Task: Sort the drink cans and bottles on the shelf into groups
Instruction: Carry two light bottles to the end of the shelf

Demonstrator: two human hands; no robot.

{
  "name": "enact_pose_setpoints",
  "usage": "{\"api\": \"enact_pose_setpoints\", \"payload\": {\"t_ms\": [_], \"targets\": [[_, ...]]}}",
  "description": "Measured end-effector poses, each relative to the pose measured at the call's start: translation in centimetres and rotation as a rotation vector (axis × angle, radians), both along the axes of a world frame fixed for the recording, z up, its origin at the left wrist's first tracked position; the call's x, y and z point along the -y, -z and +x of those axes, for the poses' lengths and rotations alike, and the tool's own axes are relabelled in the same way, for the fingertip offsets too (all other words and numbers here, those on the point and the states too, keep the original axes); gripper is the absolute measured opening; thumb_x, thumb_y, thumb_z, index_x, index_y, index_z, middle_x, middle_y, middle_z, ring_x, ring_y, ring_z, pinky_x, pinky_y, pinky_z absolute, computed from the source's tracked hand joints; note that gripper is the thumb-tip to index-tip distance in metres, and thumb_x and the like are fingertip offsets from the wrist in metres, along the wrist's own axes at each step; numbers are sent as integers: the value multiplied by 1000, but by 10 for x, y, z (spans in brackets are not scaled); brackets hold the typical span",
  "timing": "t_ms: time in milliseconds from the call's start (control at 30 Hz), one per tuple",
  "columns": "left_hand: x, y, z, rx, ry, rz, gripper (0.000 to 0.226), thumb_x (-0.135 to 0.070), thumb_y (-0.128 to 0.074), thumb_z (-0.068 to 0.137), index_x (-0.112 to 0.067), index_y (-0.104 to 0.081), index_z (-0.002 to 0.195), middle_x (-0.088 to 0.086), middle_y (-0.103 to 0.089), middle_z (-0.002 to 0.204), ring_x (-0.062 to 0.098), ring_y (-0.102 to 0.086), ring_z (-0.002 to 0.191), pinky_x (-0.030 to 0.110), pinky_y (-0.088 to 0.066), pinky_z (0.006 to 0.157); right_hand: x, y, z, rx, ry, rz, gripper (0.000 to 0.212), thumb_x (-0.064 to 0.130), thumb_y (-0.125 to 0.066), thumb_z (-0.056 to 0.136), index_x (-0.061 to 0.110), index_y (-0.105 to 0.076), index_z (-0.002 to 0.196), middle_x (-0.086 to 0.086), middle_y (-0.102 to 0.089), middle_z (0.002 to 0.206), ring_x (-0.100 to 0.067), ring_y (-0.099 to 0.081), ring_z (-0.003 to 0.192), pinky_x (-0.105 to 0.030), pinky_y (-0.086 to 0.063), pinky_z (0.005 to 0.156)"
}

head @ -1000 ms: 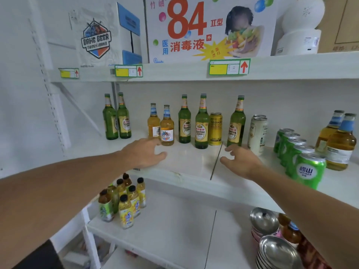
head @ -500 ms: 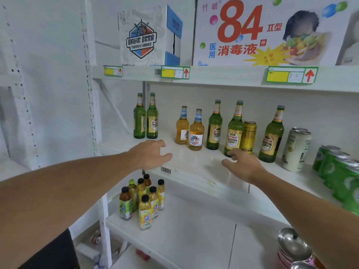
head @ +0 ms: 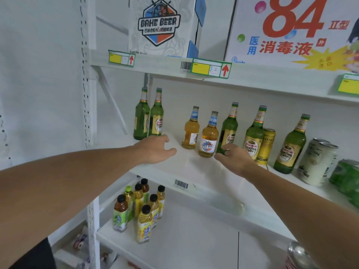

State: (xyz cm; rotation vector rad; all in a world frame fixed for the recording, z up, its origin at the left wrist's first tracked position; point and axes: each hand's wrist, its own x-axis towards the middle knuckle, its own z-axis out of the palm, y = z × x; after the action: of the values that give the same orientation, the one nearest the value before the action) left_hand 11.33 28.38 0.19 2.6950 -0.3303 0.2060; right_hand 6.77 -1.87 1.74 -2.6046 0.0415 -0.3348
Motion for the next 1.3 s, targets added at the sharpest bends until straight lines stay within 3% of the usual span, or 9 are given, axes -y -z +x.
{"api": "enact_pose_setpoints", "payload": {"t_ms": [133, 267, 533, 700, 867, 967, 1100, 1300], "targets": [[7, -3, 33, 25, 23, 73, 85, -79, -50, 89, -29, -45, 159, 0, -56, 157, 23, -57, 138, 46, -51, 111, 1, -3, 31, -14, -2, -4, 63, 54, -65, 100, 21, -49, 152, -6, -69, 126, -23, -62, 98, -33, -56, 75], [22, -7, 62, 16, 1, 45, 81, -76, -54, 93, -29, -46, 158, 3, -57, 156, 25, -60, 134, 44, -52, 109, 8, 0, 64, -17, -10, 30, 64, 52, -65, 100, 23, -47, 154, -8, -66, 135, -22, -59, 100, -32, -52, 72], [68, -7, 120, -51, -27, -176, 87, -66, -66, 94, -23, -36, 163, 7, -53, 160, 28, -55, 142, 36, -46, 111, 15, 18, 129, 15, -22, 300, 90, 52, -79, 89, 21, -37, 162, -6, -55, 151, -29, -56, 134, -38, -51, 98], [82, 2, 156, -95, -46, -325, 96, -60, -74, 92, -25, -26, 168, 8, -45, 167, 29, -50, 147, 41, -44, 117, 15, 30, 156, 69, -29, 359, 104, 64, -85, 74, 24, -39, 158, -2, -59, 145, -28, -60, 132, -45, -56, 104], [87, 9, 193, -157, -9, -473, 112, -45, -86, 88, -24, -15, 172, 9, -36, 172, 30, -49, 148, 37, -48, 108, 12, 31, 170, 92, 4, 495, 87, 55, -87, 82, 26, -45, 153, 3, -68, 128, -22, -67, 120, -36, -56, 94], [91, 18, 209, -192, 39, -564, 108, -42, -93, 80, -23, -31, 166, 5, -54, 158, 24, -61, 135, 37, -53, 103, 6, 35, 173, 108, -22, 527, 66, 46, -89, 83, 29, -53, 136, 7, -66, 118, -18, -65, 111, -33, -53, 88], [94, 45, 248, -171, 12, -548, 94, -76, -89, 54, -33, -67, 135, -8, -77, 122, 16, -75, 110, 45, -62, 99, 2, 41, 178, 125, -27, 526, 64, 45, -89, 84, 29, -55, 136, 7, -67, 120, -18, -65, 109, -33, -53, 88], [100, 40, 230, -111, -69, -590, 85, -73, -88, 48, -30, -70, 119, -5, -77, 108, 19, -75, 101, 43, -64, 91, 5, 42, 173, 148, -23, 523, 62, 47, -89, 82, 29, -55, 131, 6, -69, 118, -19, -66, 109, -35, -56, 90]]}}
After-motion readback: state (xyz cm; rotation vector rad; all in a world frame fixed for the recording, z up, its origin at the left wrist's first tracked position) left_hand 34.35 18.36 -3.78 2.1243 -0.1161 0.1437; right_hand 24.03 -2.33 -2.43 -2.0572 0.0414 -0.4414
